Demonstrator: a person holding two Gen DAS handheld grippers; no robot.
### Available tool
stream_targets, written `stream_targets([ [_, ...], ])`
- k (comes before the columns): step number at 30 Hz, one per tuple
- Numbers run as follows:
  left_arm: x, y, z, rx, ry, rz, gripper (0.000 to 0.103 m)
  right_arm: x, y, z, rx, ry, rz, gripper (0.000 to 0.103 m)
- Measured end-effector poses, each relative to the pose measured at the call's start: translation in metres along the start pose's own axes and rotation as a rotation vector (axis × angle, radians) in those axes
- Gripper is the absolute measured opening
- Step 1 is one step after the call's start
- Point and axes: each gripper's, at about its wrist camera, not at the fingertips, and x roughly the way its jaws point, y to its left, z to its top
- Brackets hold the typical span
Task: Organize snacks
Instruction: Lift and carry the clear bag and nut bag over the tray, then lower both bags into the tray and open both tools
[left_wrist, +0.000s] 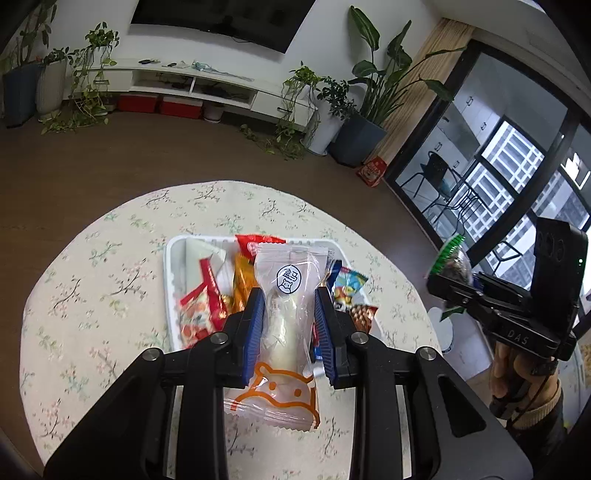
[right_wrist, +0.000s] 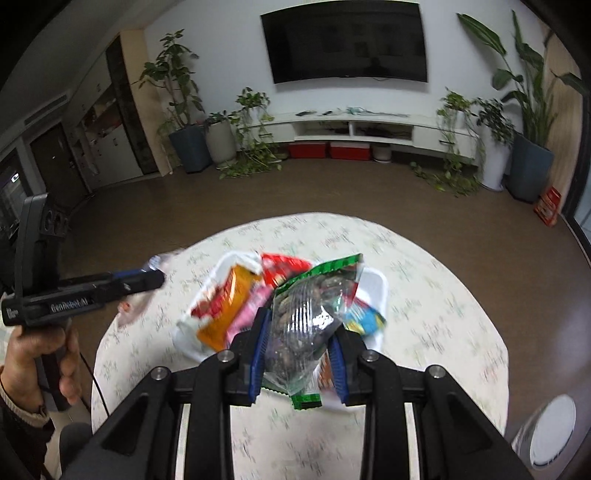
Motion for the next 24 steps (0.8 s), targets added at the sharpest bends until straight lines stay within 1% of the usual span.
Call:
stream_targets([
  [5,0.022,0.005,0.011,-0.029,-0.001,-0.018,0.026,0.036,0.009,0.020,-0.026,0.037,0.019,0.032],
  [8,0.038,0.008,0.013,-0.031,0.000,-0.014,0.026,0.056,0.007,0.020,-0.027,0.066,0.016,0.032],
  [13,0.064,0.012,0.013,-0.041,0.004,0.007,0.026,0.083,-0.006,0.009,-0.002,0.118,-0.009,0.032],
  [17,0.082,0.007,0.010,-0.023,0.016,0.015,0.026,0.094,-0.011,0.000,0.007,0.141,-0.025,0.032],
  [24,0.107,0.004,0.006,-0.026,0.030,0.030,0.026,0.106,-0.014,0.000,0.005,0.161,-0.039,0.032],
])
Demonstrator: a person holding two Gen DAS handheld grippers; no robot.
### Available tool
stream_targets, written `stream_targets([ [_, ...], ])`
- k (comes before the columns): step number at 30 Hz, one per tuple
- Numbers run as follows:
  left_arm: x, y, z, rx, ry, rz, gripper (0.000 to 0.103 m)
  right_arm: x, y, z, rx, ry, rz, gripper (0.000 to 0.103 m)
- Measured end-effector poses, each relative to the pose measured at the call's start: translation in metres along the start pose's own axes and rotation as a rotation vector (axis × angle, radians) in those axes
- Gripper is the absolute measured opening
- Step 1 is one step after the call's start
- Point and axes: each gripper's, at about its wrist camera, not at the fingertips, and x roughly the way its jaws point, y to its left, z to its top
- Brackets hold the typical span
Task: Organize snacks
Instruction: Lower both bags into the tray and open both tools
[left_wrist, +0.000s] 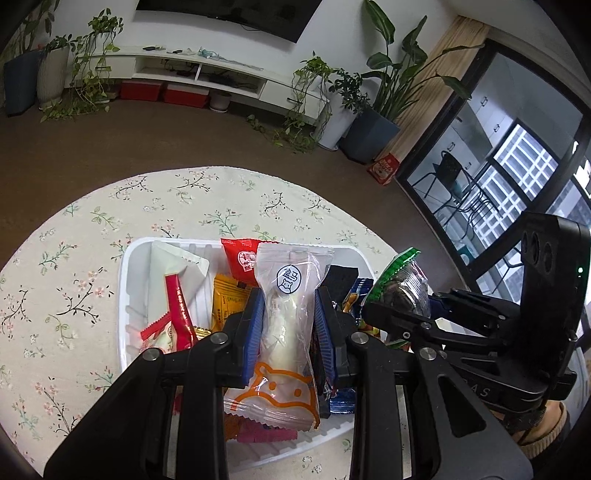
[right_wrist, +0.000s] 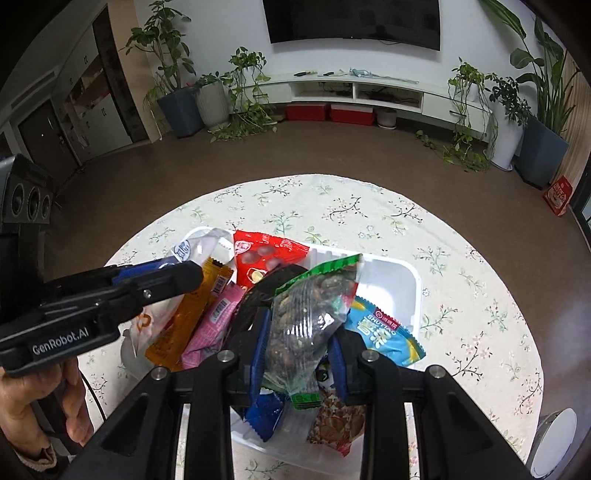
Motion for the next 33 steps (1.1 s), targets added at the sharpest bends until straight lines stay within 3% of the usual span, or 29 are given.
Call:
stream_targets([
  [23,0.052,0.011,-0.006,0.014,0.034,0.084,0.028,0.036,0.006,-0.006,-0.020,0.059,-0.035,0.034],
  [27,0.054,0.009,-0.008,0.024,0.038,0.095,0.031,0.037,0.004,-0.007,-0.018,0.060,-0.032,0.036],
  [30,0.057,0.007,-0.009,0.030,0.037,0.108,0.045,0.036,0.005,-0.007,-0.020,0.060,-0.035,0.036],
  [33,0.057,0.008,-0.008,0.030,0.030,0.112,0.049,0.036,0.006,-0.008,-0.021,0.061,-0.039,0.039],
])
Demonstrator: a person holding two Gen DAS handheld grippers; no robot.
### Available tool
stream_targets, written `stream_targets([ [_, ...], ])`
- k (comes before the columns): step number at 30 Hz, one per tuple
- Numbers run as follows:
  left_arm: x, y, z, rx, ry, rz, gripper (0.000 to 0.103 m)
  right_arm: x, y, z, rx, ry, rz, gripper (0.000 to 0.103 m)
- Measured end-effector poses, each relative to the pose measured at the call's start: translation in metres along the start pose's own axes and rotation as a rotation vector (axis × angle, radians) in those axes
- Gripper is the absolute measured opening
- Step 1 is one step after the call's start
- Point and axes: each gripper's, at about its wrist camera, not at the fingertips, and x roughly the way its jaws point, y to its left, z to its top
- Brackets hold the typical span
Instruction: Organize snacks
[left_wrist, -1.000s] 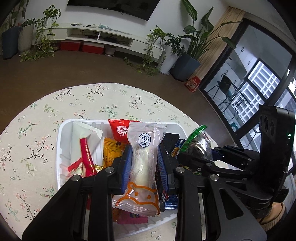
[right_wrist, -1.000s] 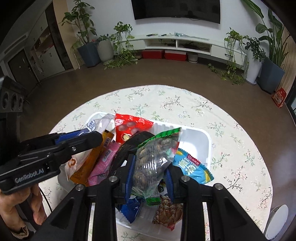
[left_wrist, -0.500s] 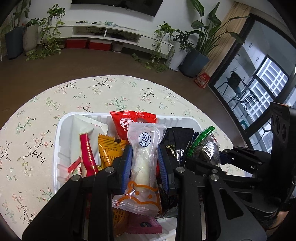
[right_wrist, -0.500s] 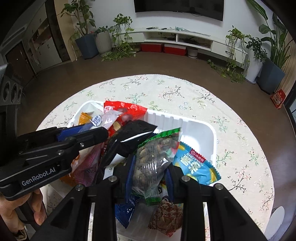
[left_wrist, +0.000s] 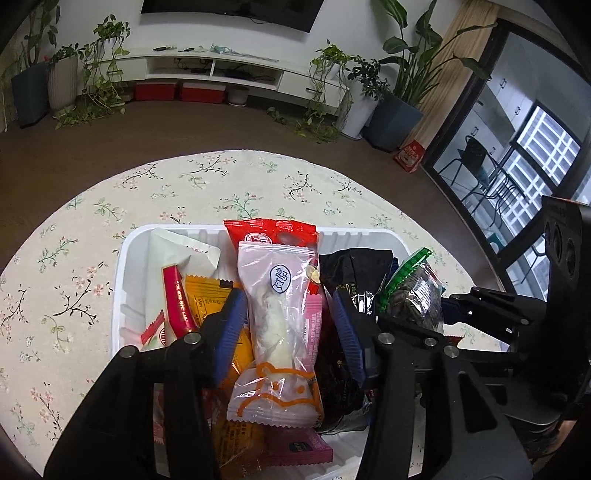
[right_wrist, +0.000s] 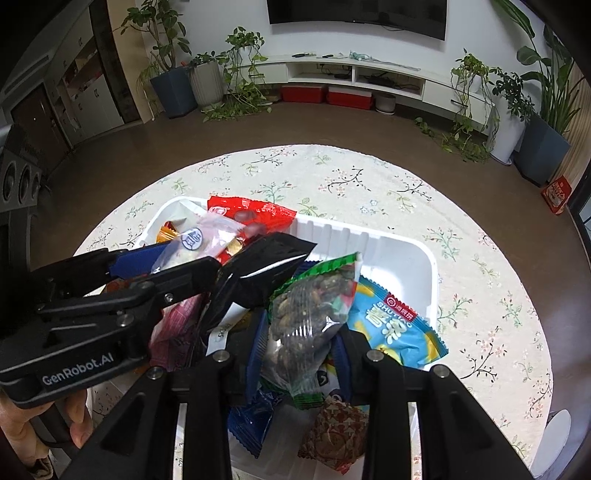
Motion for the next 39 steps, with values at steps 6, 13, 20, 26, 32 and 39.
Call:
stream_targets([
  [6,-0.006,-0.001,0.002,0.010,-0.024,0.009,0.072,-0.002,-0.002,-0.001,0.011,-0.010,-0.006,0.048],
  [13,-0.014,-0.001,-0.002,0.005,-0.038,0.019,0.074,-0.009,-0.001,-0.003,0.005,-0.018,-0.022,0.052],
  [20,-0.036,-0.008,-0.005,0.015,-0.079,0.027,0.083,-0.020,-0.002,-0.004,0.016,-0.040,-0.036,0.060],
  [26,-0.063,-0.020,-0.012,0.048,-0.128,0.057,0.097,-0.031,-0.002,-0.007,0.019,-0.060,-0.042,0.067],
  [32,-0.101,-0.032,-0.032,0.109,-0.205,0.147,0.103,-0.056,-0.002,-0.020,0.053,-0.109,-0.034,0.078],
  [39,-0.137,-0.047,-0.072,0.150,-0.204,0.214,0.103,-0.090,-0.002,-0.048,0.107,-0.175,-0.006,0.088],
])
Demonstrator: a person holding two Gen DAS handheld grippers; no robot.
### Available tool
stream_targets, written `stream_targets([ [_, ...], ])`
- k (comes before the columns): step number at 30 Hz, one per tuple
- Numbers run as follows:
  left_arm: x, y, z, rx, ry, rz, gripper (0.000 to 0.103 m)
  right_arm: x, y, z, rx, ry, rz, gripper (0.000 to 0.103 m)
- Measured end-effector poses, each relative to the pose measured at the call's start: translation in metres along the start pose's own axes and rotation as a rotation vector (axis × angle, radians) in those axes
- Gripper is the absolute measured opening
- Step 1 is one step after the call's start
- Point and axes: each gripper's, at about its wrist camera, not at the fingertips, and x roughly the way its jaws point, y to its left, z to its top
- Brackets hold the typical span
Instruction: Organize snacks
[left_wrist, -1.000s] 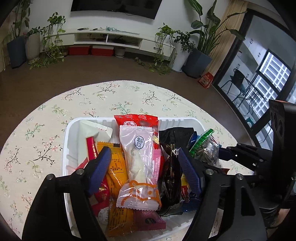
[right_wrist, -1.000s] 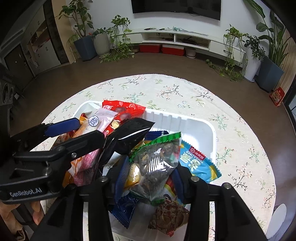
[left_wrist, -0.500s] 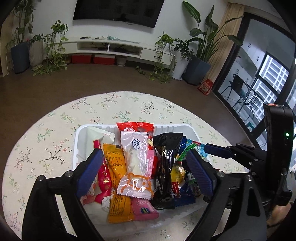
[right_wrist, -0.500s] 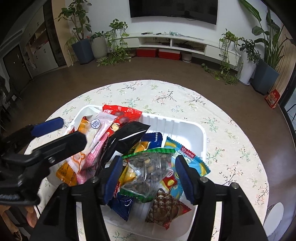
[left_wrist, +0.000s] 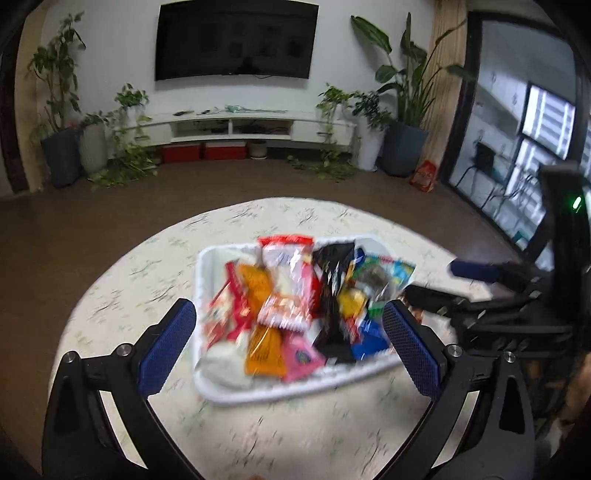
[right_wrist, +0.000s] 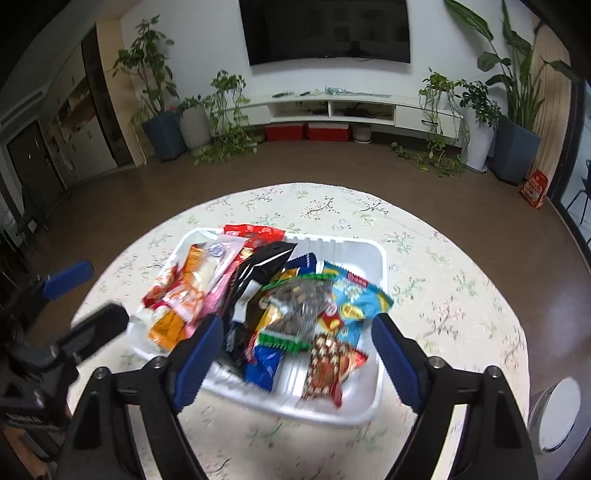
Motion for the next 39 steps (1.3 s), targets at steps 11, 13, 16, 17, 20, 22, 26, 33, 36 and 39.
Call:
stream_targets([
  [11,-0.094,-0.018,-0.044,-0.011,-0.115,0.202,0.103,-0.083,0.020,-0.043,0.011,-0.112,0.013,0.090],
  [13,-0.107,-0.017,-0.046,-0.037,-0.115,0.167,0.103,-0.098,0.022,-0.051,0.020,-0.132,0.004,0.090],
  [16,-0.126,-0.015,-0.048,-0.077,-0.106,0.126,0.103,-0.117,0.022,-0.062,0.030,-0.150,-0.007,0.090],
  [17,-0.130,-0.014,-0.048,-0.085,-0.101,0.127,0.103,-0.122,0.022,-0.064,0.031,-0.152,-0.009,0.090],
  [20,-0.143,-0.013,-0.049,-0.098,-0.085,0.110,0.103,-0.138,0.021,-0.073,0.042,-0.165,-0.021,0.090],
  [22,-0.150,-0.013,-0.051,-0.101,-0.061,0.099,0.103,-0.147,0.019,-0.079,0.053,-0.173,-0.017,0.091],
  [26,-0.163,-0.023,-0.053,-0.059,-0.047,0.134,0.103,-0.159,0.022,-0.089,0.050,-0.189,-0.028,0.092],
  [33,-0.184,-0.034,-0.064,-0.041,-0.049,0.192,0.103,-0.168,0.027,-0.099,0.057,-0.191,-0.008,0.092],
  [36,-0.185,-0.032,-0.066,-0.074,-0.022,0.219,0.103,-0.173,0.030,-0.102,0.056,-0.196,-0.004,0.092],
  [39,-0.188,-0.032,-0.067,-0.086,-0.019,0.213,0.103,-0.178,0.036,-0.104,0.040,-0.203,-0.021,0.092],
])
